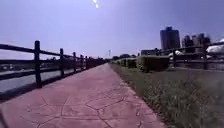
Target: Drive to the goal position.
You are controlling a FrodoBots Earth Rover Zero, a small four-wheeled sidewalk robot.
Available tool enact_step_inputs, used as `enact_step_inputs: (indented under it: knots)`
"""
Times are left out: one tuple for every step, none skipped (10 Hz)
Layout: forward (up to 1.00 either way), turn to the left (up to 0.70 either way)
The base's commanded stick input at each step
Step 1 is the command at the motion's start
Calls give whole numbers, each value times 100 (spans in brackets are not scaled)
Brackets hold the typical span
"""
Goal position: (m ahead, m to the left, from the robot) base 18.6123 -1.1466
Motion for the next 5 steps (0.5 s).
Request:
enact_step_inputs:
  knots:
    - [100, 1]
    - [100, 1]
    - [100, 1]
    - [100, 1]
    - [100, 1]
